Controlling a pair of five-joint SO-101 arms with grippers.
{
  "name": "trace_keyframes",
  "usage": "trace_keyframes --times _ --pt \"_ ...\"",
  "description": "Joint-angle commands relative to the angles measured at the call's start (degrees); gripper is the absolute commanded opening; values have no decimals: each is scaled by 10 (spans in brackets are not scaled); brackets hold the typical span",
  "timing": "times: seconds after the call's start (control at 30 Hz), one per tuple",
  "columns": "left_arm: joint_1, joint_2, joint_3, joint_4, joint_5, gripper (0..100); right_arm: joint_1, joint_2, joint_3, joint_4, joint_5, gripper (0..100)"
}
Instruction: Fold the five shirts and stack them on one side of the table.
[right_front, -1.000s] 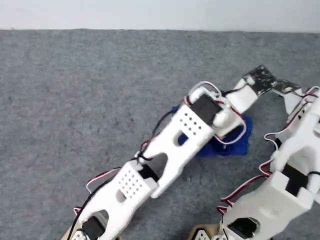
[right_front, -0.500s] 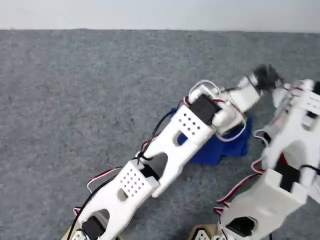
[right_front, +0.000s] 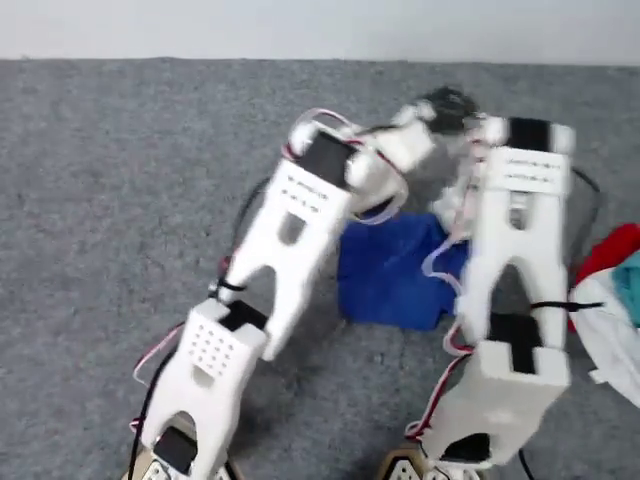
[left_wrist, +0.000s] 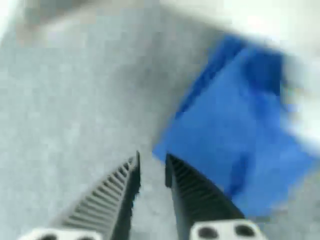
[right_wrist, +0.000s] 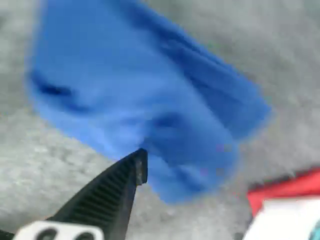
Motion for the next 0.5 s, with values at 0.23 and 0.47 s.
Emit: trace_keyframes --times 0.23,0.47 --pt "-154 -144 237 17 -10 80 -92 -44 -6 22 -50 563" --pt "-206 -206 319 17 -6 80 -14 64 28 -29 -50 563"
